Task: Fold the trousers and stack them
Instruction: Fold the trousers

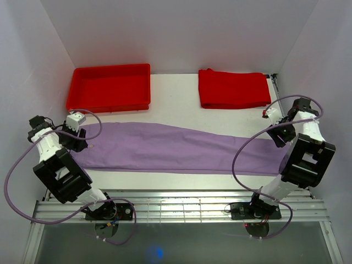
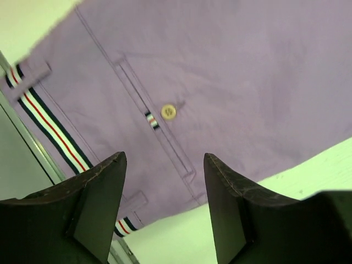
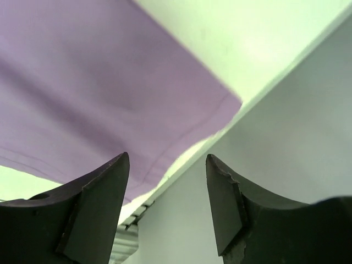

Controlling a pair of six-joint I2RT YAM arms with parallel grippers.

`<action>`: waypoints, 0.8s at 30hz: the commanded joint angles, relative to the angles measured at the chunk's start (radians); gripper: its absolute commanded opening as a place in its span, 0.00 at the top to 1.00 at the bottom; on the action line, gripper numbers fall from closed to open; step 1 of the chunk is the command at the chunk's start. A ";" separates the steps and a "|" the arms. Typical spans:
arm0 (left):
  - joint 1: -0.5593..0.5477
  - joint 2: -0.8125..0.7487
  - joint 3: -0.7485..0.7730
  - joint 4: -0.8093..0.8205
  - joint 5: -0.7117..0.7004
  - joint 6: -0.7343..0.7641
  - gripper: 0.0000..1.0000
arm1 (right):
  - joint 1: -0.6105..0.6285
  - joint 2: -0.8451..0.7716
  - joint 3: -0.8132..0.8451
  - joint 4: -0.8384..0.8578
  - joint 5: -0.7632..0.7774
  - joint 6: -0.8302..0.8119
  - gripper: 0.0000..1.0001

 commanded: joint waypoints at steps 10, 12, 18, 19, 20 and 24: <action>-0.198 0.001 -0.022 -0.045 0.121 -0.275 0.36 | 0.286 -0.058 -0.102 -0.069 -0.119 0.244 0.48; -0.226 -0.014 -0.069 -0.045 0.075 -0.264 0.42 | 0.295 -0.052 -0.153 -0.045 -0.099 0.249 0.53; -0.248 -0.072 -0.266 0.009 -0.086 -0.155 0.51 | 0.295 -0.032 -0.319 0.099 0.029 0.217 0.58; -0.248 -0.077 -0.287 0.038 -0.153 -0.143 0.53 | 0.295 -0.027 -0.345 0.112 0.059 0.216 0.59; -0.248 -0.078 -0.307 0.052 -0.186 -0.131 0.57 | 0.295 -0.026 -0.351 0.118 0.067 0.215 0.59; -0.240 -0.098 -0.396 0.116 -0.310 -0.045 0.64 | 0.293 -0.050 -0.360 0.094 0.072 0.197 0.46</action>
